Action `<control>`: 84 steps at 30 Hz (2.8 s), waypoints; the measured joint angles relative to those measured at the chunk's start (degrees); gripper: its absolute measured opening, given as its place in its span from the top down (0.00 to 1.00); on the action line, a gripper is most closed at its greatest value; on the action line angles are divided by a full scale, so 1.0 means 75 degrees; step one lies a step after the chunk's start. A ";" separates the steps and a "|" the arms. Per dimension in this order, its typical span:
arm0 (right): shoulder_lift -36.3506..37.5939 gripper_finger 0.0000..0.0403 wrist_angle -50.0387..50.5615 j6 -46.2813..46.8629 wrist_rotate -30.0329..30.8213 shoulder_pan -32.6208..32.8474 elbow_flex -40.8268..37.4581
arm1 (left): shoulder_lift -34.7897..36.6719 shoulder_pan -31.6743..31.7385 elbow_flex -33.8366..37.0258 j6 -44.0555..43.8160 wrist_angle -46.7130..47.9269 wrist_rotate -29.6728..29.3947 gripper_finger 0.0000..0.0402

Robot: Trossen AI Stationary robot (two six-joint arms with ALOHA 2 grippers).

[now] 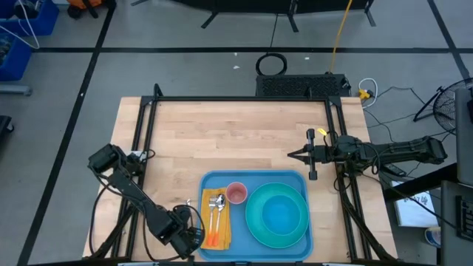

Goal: Set up tray
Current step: Put the yellow knife on top of the yellow napkin to the left of the orange fork

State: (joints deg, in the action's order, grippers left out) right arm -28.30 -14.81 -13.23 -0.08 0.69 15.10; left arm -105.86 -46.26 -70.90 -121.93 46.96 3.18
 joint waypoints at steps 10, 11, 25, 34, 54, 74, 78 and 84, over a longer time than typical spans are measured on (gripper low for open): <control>0.0003 1.00 0.0003 -0.0067 0.0000 0.0000 0.0000 | -0.0733 0.0017 0.0001 0.0185 -0.0271 0.0343 0.31; -0.0004 1.00 0.0003 -0.0069 0.0000 0.0000 -0.0001 | -0.0789 0.0020 -0.0002 0.0195 -0.0295 0.0374 0.33; -0.0002 1.00 -0.0033 -0.0129 0.0002 0.0000 0.0002 | -0.0813 0.0085 0.0029 -0.0340 -0.0524 0.0489 0.87; -0.0002 1.00 -0.0026 -0.0155 0.0003 0.0000 0.0002 | -0.0594 -0.0040 0.0006 -0.0953 0.0256 -0.0259 0.87; 0.0001 1.00 -0.0050 -0.0184 0.0003 -0.0001 0.0002 | 0.0355 0.0878 -0.0623 0.0388 -0.0008 -0.1856 0.87; -0.0011 1.00 -0.0030 -0.0271 0.0003 -0.0001 0.0002 | -0.0641 0.0749 -0.0611 -0.0287 -0.0822 -0.1340 0.87; -0.0011 1.00 -0.0041 -0.0271 0.0003 0.0000 0.0002 | -0.0710 0.0728 -0.0611 -0.0451 -0.0803 -0.1390 0.87; -0.0023 1.00 -0.0031 -0.0271 0.0003 0.0000 0.0002 | -0.0989 0.0716 -0.0626 -0.0646 -0.0815 -0.1238 0.87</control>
State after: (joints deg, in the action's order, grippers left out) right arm -28.47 -15.04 -15.27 -0.05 0.69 15.11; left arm -113.28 -40.89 -75.59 -126.78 40.85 -6.11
